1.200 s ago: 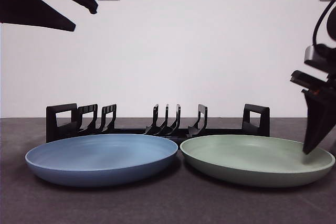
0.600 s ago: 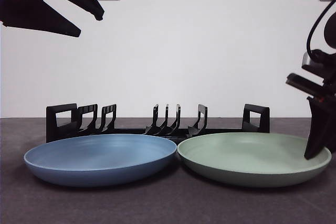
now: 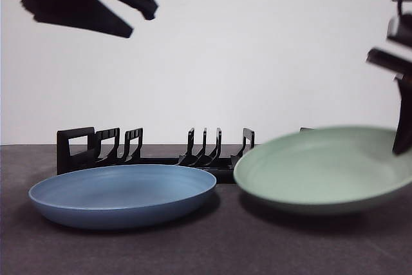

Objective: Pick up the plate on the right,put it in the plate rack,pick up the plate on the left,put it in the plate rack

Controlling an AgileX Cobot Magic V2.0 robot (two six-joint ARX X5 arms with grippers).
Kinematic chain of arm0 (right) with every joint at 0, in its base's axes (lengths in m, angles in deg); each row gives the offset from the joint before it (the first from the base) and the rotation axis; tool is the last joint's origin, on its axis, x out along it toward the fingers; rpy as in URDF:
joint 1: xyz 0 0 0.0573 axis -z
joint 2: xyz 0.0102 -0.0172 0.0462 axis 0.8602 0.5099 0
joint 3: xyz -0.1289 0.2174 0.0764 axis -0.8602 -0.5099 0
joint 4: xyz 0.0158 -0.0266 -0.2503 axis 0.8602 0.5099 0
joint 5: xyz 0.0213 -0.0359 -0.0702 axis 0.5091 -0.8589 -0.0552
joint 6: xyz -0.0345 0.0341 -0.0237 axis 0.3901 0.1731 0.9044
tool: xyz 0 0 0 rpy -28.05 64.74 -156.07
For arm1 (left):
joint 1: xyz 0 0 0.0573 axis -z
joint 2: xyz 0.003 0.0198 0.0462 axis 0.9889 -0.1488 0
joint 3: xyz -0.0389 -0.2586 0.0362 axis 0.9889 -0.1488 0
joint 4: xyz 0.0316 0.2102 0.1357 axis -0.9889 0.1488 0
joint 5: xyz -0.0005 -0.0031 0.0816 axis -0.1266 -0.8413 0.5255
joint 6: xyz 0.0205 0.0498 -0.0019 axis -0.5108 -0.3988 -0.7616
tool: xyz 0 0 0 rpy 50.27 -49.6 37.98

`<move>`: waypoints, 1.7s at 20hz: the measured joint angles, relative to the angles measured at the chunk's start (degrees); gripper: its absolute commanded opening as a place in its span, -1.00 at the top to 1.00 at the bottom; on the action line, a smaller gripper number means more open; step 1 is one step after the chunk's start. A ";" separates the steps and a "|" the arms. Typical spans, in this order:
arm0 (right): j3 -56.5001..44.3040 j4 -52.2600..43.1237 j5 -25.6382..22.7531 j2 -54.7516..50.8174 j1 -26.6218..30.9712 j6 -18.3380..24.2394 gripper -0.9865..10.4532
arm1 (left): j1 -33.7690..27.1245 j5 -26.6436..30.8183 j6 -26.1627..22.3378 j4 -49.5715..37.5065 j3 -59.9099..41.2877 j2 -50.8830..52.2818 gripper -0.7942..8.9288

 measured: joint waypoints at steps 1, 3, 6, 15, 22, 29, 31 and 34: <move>0.00 0.02 -0.09 -1.25 0.00 -0.09 0.85 | 1.20 0.50 -1.14 0.00 0.00 0.00 0.19; 0.00 0.00 0.09 -3.39 0.00 -0.35 0.85 | 4.00 2.29 -3.82 0.00 0.00 0.00 0.19; 0.68 1.60 0.59 -4.57 -0.04 -1.29 0.85 | 8.79 6.10 -9.35 0.00 0.00 0.00 0.19; 4.26 4.57 8.46 -4.35 -2.93 -3.65 0.85 | 23.93 24.74 -29.90 1.60 0.00 -1.99 0.19; 5.92 5.70 10.64 -4.35 -7.98 -4.83 0.85 | 28.15 28.28 -36.57 1.75 0.00 -7.48 0.19; 5.99 5.79 14.73 -4.35 -10.95 -6.03 0.85 | 28.24 28.57 -38.64 1.75 0.00 -13.27 0.28; 5.99 5.95 14.93 -4.28 -11.04 -6.03 0.85 | 28.28 29.22 -39.10 1.33 0.02 -14.34 0.48; 5.99 6.05 15.02 -4.22 -11.04 -6.01 0.85 | 28.33 30.56 -39.19 0.85 0.44 -15.23 0.89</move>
